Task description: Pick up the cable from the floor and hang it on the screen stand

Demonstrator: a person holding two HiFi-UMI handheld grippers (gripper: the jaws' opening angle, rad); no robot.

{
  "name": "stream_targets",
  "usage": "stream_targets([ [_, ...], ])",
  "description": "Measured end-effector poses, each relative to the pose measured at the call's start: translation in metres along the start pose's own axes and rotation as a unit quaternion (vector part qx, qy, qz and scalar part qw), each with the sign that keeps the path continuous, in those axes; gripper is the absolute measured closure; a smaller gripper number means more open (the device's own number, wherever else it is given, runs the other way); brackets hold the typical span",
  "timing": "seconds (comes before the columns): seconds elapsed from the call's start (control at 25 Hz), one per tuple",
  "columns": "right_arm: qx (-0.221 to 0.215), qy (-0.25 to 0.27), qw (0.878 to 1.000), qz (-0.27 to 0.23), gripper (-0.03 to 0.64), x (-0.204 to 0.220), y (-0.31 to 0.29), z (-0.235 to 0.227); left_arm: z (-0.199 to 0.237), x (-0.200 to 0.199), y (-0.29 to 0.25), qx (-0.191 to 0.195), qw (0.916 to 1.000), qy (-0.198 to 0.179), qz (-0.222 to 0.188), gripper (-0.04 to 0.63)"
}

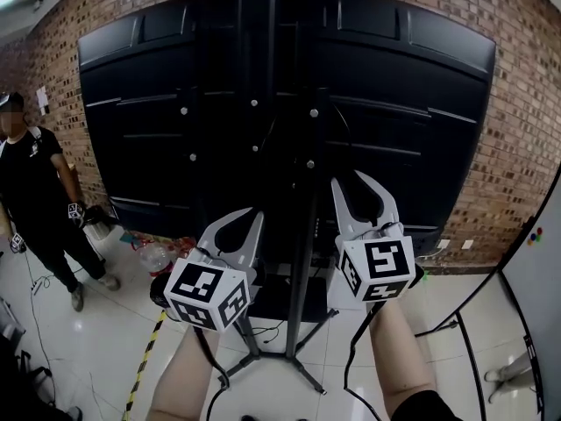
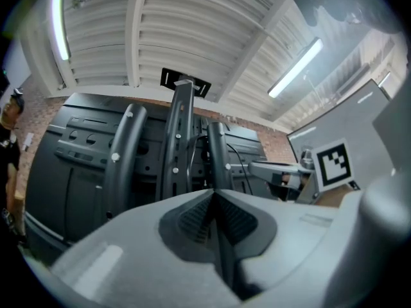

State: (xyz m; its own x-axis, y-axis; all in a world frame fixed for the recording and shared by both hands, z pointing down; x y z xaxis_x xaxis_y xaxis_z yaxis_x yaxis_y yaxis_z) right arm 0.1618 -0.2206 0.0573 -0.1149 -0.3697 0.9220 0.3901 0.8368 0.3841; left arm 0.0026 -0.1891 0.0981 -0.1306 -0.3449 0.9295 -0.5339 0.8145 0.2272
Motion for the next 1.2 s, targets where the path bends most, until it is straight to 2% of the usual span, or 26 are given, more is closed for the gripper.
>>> stream_targets([
  [0.24,-0.005,-0.021,0.999,-0.025,0.568,0.026,0.039,0.030,-0.013,0.017,0.015,-0.025,0.9997,0.003,-0.002,0.591],
  [0.56,-0.051,-0.055,0.997,-0.013,0.591,0.068,0.071,0.073,-0.024,0.061,0.037,-0.036,0.9985,0.019,0.035,0.591],
  [0.8,-0.070,-0.077,0.994,0.045,0.606,0.117,0.092,0.100,-0.039,0.101,0.060,-0.040,0.9963,0.021,0.073,0.591],
  [1.0,-0.084,-0.105,0.986,0.096,0.609,0.152,0.103,0.117,-0.043,0.135,0.076,-0.046,0.9937,0.038,0.095,0.591],
  [1.2,-0.076,-0.118,0.981,0.132,0.609,0.181,0.107,0.117,-0.046,0.156,0.078,-0.042,0.9908,0.049,0.119,0.591],
])
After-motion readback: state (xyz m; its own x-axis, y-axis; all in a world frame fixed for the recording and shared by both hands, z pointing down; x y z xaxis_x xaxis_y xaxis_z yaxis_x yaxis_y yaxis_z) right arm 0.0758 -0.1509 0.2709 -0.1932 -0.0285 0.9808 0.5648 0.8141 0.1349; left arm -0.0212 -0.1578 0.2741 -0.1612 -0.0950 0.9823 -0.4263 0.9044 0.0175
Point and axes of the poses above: the fingertips, and each gripper's own axes: y backward along the fingers, z to its left, x out of its underside, the point moved 3 cm from there along y, backward along the fingers, and after that the axes turned 13 degrees about -y, right-handed, at the moved point
